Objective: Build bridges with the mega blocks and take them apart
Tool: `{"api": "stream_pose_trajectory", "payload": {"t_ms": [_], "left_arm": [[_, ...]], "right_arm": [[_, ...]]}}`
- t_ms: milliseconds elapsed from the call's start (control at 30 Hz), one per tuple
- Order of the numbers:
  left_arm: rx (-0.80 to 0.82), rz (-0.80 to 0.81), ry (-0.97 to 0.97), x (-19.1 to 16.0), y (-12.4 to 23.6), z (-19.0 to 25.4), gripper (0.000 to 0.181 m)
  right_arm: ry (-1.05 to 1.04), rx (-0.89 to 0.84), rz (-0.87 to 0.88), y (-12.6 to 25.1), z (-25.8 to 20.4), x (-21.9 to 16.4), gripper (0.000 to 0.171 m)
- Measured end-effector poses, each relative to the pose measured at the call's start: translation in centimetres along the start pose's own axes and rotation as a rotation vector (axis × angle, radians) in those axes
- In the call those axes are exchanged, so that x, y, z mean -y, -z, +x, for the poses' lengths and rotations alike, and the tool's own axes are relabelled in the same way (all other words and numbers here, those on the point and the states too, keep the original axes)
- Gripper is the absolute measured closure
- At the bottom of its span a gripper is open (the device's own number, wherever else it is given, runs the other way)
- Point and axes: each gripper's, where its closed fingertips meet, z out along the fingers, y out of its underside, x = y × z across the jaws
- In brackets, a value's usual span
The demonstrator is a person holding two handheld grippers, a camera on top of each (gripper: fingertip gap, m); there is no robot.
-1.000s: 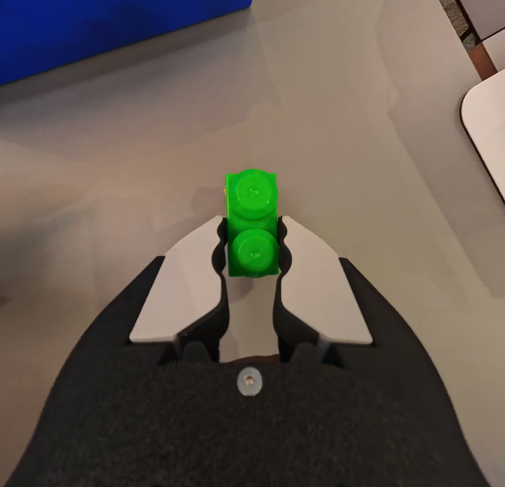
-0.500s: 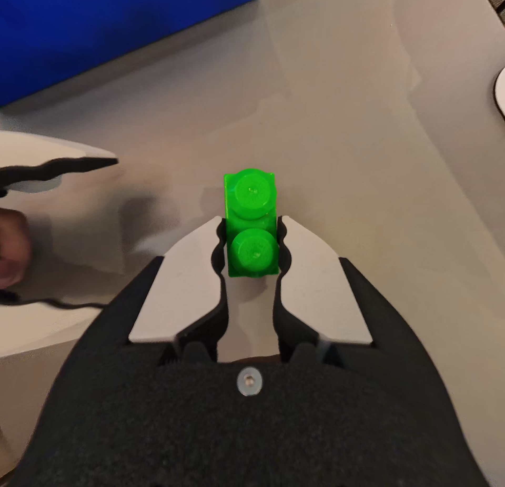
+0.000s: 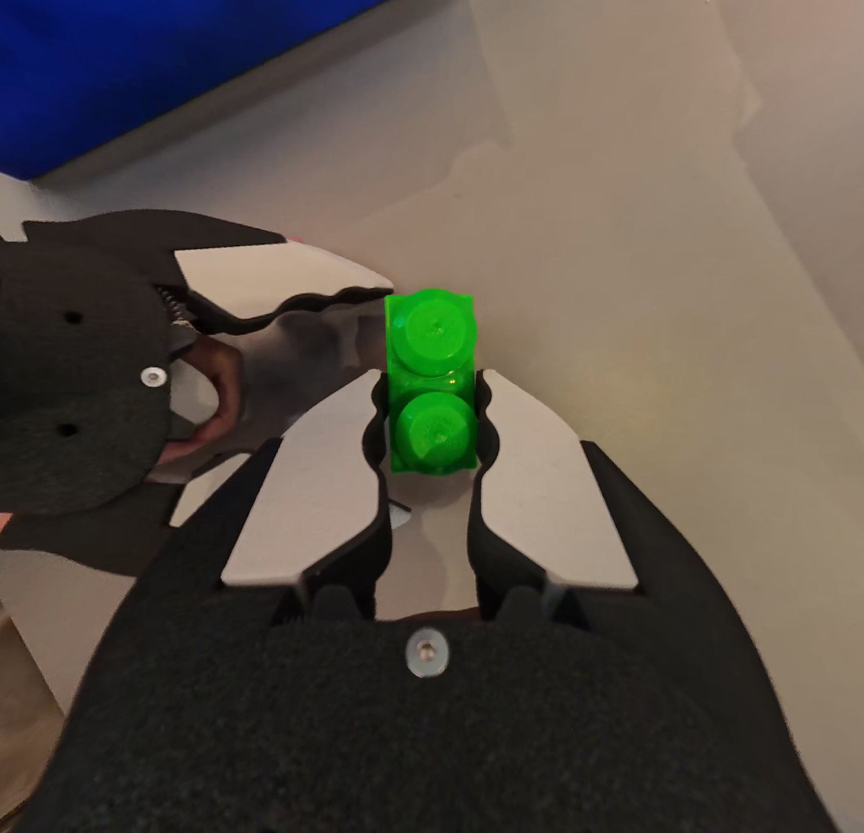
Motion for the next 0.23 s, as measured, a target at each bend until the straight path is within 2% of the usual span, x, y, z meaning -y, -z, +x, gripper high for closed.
{"api": "stream_pose_trajectory", "payload": {"t_ms": [233], "left_arm": [[0.026, -0.042, -0.053, 0.5, -1.4, -0.2, 0.071]], "right_arm": [[-0.002, 0.019, -0.004, 0.1, -0.1, -0.1, 0.136]]}}
